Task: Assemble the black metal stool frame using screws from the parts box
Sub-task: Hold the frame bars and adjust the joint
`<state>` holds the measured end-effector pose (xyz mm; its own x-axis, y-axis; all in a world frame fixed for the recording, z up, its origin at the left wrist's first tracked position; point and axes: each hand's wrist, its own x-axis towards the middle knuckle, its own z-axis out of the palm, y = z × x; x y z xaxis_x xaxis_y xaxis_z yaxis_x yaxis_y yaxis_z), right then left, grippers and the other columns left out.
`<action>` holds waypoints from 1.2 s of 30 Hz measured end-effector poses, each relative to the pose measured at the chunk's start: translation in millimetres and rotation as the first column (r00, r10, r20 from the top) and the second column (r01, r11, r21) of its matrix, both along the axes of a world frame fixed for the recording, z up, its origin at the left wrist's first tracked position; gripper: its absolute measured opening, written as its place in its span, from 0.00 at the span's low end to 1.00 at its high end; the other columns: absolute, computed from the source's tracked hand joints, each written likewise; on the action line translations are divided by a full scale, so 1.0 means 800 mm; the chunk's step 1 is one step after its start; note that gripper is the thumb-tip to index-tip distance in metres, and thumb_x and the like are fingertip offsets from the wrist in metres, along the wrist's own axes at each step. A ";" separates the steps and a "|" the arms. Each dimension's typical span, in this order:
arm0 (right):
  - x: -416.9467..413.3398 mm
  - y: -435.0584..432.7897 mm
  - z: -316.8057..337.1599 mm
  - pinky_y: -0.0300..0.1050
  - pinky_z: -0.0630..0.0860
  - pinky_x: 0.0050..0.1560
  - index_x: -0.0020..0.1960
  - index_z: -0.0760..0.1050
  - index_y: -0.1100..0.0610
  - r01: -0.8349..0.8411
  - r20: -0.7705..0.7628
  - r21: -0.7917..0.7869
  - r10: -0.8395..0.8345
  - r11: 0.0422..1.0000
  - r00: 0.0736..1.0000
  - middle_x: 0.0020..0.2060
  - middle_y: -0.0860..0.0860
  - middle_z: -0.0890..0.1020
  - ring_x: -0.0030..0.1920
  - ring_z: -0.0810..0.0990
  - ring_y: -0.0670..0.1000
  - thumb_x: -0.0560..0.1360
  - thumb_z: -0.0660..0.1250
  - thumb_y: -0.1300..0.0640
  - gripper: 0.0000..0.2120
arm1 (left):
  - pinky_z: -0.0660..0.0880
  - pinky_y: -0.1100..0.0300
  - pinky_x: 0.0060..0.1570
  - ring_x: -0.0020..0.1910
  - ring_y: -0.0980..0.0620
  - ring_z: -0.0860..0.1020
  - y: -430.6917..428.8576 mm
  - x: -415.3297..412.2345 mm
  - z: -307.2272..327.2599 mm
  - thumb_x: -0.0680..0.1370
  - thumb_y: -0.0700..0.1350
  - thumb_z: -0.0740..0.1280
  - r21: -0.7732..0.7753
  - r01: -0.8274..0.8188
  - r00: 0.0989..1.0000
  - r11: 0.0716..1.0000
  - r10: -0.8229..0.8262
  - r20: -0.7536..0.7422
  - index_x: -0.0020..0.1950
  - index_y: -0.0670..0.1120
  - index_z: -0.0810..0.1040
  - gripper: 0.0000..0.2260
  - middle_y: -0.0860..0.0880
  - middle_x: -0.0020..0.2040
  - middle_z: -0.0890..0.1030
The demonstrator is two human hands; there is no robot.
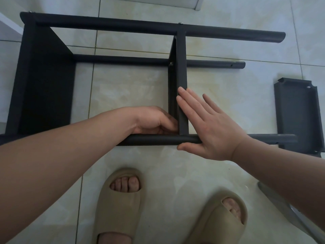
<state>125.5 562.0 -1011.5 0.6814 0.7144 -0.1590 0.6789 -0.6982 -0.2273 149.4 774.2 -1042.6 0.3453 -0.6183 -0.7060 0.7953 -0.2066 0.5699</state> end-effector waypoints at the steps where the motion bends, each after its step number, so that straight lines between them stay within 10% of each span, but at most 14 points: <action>1: 0.000 0.000 0.000 0.62 0.53 0.79 0.82 0.47 0.61 0.001 -0.001 0.002 -0.001 1.000 1.000 0.82 0.54 0.46 0.82 0.43 0.53 0.76 0.53 0.27 0.49 | 0.80 0.58 0.45 0.40 0.48 0.83 -0.001 0.000 0.001 0.78 0.32 0.62 -0.011 0.008 1.000 1.000 -0.008 -0.014 0.55 0.33 0.80 0.10 0.41 0.42 0.84; 36: -0.001 0.000 0.000 0.63 0.54 0.79 0.82 0.48 0.61 0.005 0.008 0.013 -0.005 1.000 1.000 0.82 0.55 0.47 0.82 0.44 0.54 0.76 0.53 0.27 0.49 | 0.80 0.58 0.44 0.41 0.48 0.83 -0.007 -0.001 -0.003 0.78 0.33 0.64 0.090 0.030 0.995 0.995 -0.038 0.089 0.55 0.32 0.80 0.09 0.39 0.45 0.83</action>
